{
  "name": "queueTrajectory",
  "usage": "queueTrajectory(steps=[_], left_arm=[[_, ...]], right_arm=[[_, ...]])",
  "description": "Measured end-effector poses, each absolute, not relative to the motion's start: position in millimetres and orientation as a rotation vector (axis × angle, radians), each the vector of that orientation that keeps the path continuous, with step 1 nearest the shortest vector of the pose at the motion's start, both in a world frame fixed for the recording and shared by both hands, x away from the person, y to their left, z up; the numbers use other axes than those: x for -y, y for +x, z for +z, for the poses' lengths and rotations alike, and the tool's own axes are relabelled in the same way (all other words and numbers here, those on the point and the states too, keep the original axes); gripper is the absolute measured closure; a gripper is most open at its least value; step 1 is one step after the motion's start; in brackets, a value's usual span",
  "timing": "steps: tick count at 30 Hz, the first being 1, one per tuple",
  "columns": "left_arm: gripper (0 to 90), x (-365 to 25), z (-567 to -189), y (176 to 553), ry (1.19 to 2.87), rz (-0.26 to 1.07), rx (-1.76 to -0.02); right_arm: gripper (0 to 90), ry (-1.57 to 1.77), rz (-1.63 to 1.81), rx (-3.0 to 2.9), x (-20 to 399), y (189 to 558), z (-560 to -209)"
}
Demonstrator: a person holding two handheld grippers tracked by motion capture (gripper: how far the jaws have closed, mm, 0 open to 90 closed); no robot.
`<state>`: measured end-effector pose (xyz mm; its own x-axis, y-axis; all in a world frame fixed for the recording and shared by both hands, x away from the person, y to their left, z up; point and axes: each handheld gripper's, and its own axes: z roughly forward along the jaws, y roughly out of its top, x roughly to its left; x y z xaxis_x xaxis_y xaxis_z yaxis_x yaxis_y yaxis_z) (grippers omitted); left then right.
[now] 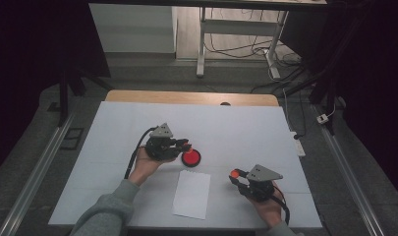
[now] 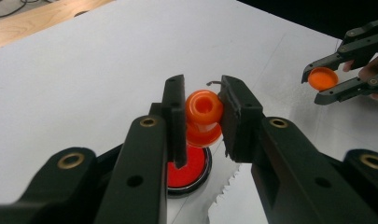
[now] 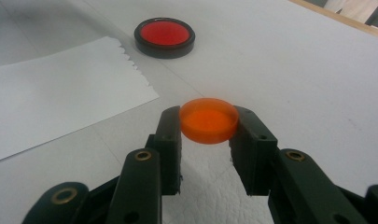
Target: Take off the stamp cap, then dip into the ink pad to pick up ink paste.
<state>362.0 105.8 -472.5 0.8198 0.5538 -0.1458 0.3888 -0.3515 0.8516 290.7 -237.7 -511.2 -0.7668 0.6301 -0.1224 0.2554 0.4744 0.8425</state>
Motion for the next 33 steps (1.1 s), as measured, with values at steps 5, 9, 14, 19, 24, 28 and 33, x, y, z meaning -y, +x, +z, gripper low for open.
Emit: queueTrajectory(steps=[5, 9, 14, 19, 24, 28, 33], left_arm=[[72.4, -99.8, -478.5, 366.9, 2.001, 0.195, -0.700], [72.4, -99.2, -482.4, 370.4, 2.011, 0.189, -0.706], [72.4, -100.1, -485.4, 373.2, 2.013, 0.184, -0.715], [72.4, -98.7, -488.8, 375.7, 2.023, 0.180, -0.719], [72.3, -97.7, -493.1, 378.6, 2.031, 0.171, -0.727], [72.4, -96.5, -497.6, 381.2, 2.042, 0.164, -0.735], [72.4, -93.8, -502.5, 382.8, 2.059, 0.158, -0.739]], right_arm=[[63.9, 0.736, 1.215, -2.304, 237.1, 290.1, -511.5], [63.9, 0.737, 1.212, -2.309, 237.7, 290.6, -511.8], [63.9, 0.737, 1.210, -2.308, 237.7, 290.7, -511.8], [63.9, 0.738, 1.197, -2.304, 237.3, 289.8, -511.1], [63.9, 0.740, 1.191, -2.303, 237.5, 290.1, -511.4], [63.9, 0.734, 1.209, -2.306, 237.0, 290.4, -512.0], [63.9, 0.733, 1.200, -2.313, 236.9, 290.2, -512.4]])
